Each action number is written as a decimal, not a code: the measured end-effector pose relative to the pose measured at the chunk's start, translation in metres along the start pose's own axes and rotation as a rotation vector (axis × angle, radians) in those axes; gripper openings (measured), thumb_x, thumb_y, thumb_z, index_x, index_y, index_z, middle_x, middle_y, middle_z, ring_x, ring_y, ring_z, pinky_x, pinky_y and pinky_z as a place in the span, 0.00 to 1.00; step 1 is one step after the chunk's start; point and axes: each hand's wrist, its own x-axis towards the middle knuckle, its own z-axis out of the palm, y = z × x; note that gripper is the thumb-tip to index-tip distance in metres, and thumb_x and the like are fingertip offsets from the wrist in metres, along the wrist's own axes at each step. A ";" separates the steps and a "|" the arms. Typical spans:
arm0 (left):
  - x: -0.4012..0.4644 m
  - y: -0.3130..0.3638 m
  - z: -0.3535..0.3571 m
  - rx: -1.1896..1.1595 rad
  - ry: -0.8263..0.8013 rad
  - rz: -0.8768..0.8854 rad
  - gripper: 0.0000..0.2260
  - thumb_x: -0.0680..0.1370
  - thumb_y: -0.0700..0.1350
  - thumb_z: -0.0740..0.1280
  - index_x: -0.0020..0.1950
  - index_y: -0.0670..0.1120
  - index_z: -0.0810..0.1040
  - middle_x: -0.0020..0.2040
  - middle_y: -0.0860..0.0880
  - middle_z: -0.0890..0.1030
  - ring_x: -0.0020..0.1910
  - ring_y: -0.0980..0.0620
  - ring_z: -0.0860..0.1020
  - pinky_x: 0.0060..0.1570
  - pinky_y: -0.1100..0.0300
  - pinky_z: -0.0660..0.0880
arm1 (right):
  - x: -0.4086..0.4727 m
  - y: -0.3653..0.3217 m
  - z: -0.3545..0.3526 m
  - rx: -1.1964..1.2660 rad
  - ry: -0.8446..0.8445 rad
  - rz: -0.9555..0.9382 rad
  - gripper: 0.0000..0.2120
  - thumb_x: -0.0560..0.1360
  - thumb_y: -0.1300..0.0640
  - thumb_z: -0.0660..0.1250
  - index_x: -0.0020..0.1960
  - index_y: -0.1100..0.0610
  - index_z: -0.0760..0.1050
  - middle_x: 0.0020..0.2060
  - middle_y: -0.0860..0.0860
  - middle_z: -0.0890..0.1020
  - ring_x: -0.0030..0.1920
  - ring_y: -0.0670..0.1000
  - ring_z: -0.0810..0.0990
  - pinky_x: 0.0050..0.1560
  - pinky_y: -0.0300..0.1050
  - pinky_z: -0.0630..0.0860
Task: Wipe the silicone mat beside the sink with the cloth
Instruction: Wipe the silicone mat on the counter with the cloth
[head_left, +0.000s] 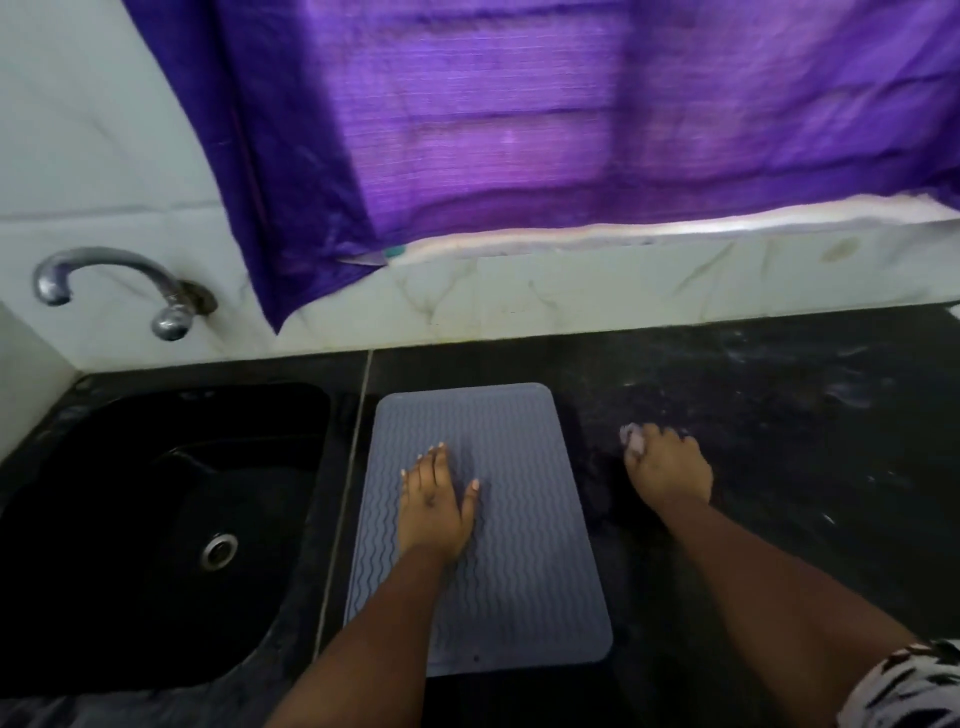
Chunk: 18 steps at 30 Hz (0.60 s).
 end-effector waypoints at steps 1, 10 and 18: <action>-0.001 -0.009 -0.006 0.000 0.033 -0.015 0.32 0.80 0.59 0.57 0.78 0.42 0.57 0.76 0.43 0.63 0.75 0.43 0.60 0.76 0.47 0.52 | 0.008 -0.015 -0.009 0.130 0.001 0.039 0.19 0.78 0.44 0.57 0.58 0.58 0.74 0.55 0.58 0.80 0.55 0.62 0.77 0.50 0.50 0.74; 0.031 -0.093 -0.072 0.079 0.097 -0.248 0.24 0.78 0.52 0.63 0.71 0.43 0.67 0.70 0.44 0.67 0.68 0.45 0.65 0.63 0.50 0.68 | 0.023 -0.159 -0.009 0.663 -0.463 0.197 0.22 0.69 0.38 0.68 0.54 0.52 0.79 0.48 0.52 0.82 0.46 0.54 0.81 0.57 0.54 0.76; 0.120 -0.143 -0.085 0.110 -0.032 -0.116 0.10 0.79 0.45 0.62 0.56 0.50 0.81 0.57 0.46 0.76 0.60 0.45 0.71 0.54 0.53 0.72 | 0.039 -0.268 0.019 0.211 -0.256 -0.474 0.16 0.78 0.57 0.61 0.65 0.52 0.68 0.57 0.57 0.78 0.54 0.58 0.78 0.50 0.50 0.75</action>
